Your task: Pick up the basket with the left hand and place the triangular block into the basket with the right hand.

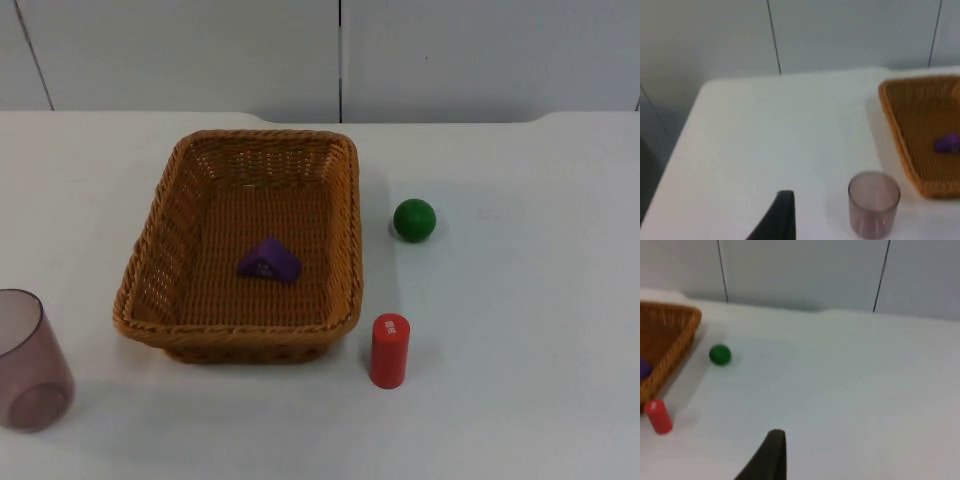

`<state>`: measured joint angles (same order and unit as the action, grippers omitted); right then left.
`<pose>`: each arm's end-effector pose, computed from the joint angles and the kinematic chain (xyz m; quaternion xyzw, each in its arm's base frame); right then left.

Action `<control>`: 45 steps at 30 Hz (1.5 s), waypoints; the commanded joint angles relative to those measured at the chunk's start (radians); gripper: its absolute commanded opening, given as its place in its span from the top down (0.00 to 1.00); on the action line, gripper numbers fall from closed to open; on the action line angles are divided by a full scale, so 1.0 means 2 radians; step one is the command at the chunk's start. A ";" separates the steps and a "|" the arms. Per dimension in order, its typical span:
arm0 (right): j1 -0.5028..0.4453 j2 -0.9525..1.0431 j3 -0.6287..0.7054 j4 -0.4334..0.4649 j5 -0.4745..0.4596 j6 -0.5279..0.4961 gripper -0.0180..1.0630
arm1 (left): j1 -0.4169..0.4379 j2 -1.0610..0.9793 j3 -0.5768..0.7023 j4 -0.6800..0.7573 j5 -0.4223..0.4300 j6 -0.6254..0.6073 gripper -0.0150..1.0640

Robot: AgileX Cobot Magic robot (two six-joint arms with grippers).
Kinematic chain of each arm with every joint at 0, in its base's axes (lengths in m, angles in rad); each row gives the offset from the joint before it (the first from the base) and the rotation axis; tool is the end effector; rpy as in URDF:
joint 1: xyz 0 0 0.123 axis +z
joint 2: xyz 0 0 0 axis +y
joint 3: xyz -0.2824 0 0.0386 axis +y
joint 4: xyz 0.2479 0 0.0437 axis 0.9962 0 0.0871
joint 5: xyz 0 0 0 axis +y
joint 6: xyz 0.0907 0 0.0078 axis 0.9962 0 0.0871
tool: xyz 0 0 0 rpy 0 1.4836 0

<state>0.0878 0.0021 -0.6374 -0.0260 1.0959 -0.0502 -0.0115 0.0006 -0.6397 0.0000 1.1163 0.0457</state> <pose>-0.0237 -0.0042 0.3112 -0.0553 0.8241 -0.0023 0.5637 -0.0253 0.0003 0.3100 0.0238 0.8304 0.0095 0.5566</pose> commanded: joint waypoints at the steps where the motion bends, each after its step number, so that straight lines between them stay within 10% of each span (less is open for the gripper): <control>1: 0.002 -0.001 0.019 0.003 -0.012 0.004 0.02 | 0.001 0.000 0.017 0.005 -0.003 -0.005 0.01; 45: 0.002 -0.001 0.061 0.002 -0.009 0.016 0.02 | 0.001 0.000 0.072 0.007 -0.021 -0.003 0.01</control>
<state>0.0878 0.0021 -0.5173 -0.0260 1.0870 -0.0178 -0.0115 0.0028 -0.4983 0.0071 1.0864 0.0457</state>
